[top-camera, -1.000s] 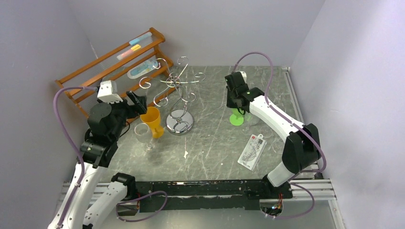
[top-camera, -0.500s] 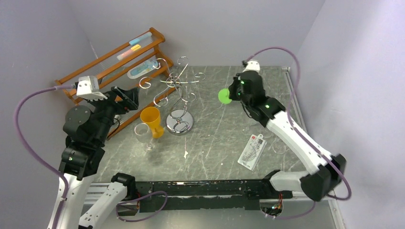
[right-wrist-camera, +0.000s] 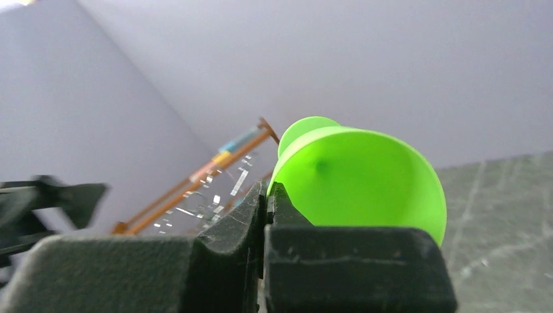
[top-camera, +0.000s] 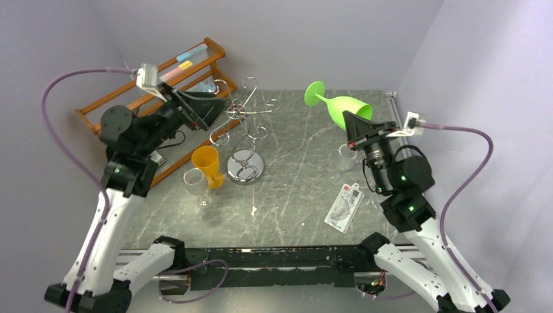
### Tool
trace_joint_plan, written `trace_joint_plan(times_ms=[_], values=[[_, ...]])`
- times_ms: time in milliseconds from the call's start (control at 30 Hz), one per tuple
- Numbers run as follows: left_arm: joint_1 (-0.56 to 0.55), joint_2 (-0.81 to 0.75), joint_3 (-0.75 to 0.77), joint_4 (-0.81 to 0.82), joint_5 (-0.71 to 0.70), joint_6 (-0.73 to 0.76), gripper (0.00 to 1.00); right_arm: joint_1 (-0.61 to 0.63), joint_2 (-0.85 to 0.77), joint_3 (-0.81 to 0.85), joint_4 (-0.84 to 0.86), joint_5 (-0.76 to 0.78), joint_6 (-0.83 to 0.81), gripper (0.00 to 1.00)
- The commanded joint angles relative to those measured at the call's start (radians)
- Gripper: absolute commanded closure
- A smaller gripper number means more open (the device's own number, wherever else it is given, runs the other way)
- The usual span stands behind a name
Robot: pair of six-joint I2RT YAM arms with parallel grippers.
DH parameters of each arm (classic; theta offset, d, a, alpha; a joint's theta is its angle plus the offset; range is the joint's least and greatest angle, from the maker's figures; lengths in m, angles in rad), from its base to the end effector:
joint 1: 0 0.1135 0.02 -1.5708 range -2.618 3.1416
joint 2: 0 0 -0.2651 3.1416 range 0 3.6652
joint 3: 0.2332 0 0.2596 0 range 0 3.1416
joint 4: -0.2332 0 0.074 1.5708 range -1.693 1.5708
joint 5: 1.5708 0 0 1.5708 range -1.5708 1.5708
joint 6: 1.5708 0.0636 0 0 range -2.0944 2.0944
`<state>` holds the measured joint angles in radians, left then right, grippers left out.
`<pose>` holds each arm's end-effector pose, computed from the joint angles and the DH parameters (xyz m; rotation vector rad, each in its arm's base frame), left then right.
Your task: Place the wine glass upside down on the wine glass rack
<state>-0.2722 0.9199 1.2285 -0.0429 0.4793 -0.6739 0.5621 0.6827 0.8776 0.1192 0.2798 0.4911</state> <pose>0.1921 -0.0841 0.4925 0.1543 1.4148 -1.1030 0.1608 0.0805 0.4303 0.2025 1.2879 0.7295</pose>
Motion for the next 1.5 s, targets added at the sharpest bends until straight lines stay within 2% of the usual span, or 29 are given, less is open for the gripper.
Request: trace_joint_plan(times_ms=[0, 133, 267, 467, 700, 800, 900, 1033, 1200, 1233, 1400, 1467], values=[[-0.044, 0.092, 0.013, 0.199, 0.121, -0.194, 0.03, 0.001, -0.093, -0.059, 0.194, -0.056, 0.082, 1.00], [-0.229, 0.183, 0.058, 0.243, -0.010, -0.213, 0.04, 0.001, -0.124, -0.081, 0.292, -0.098, 0.122, 1.00], [-0.405, 0.243, 0.022, 0.440, -0.160, -0.247, 0.04, 0.001, -0.120, -0.071, 0.357, -0.142, 0.145, 1.00], [-0.542, 0.306, -0.072, 0.681, -0.352, -0.373, 0.04, 0.001, -0.107, -0.074, 0.440, -0.194, 0.209, 1.00], [-0.633, 0.370, -0.044, 0.704, -0.562, -0.367, 0.04, 0.001, -0.076, -0.073, 0.476, -0.258, 0.266, 1.00], [-0.669, 0.406, -0.021, 0.765, -0.644, -0.332, 0.03, 0.001, -0.067, -0.097, 0.519, -0.275, 0.291, 1.00], [-0.686, 0.457, 0.034, 0.808, -0.639, -0.265, 0.10, 0.001, -0.051, -0.092, 0.551, -0.382, 0.283, 1.00], [-0.692, 0.503, 0.064, 0.886, -0.637, -0.276, 0.19, 0.001, -0.038, -0.090, 0.566, -0.452, 0.284, 1.00], [-0.709, 0.544, 0.046, 1.104, -0.591, -0.249, 0.54, 0.001, -0.052, -0.112, 0.553, -0.446, 0.302, 1.00], [-0.713, 0.550, 0.044, 1.124, -0.580, -0.234, 0.59, 0.002, -0.055, -0.115, 0.549, -0.447, 0.304, 1.00], [-0.727, 0.548, 0.014, 1.186, -0.592, -0.201, 0.67, 0.002, -0.063, -0.133, 0.540, -0.445, 0.316, 1.00], [-0.729, 0.549, 0.010, 1.210, -0.592, -0.188, 0.74, 0.001, -0.063, -0.136, 0.539, -0.449, 0.321, 1.00]])
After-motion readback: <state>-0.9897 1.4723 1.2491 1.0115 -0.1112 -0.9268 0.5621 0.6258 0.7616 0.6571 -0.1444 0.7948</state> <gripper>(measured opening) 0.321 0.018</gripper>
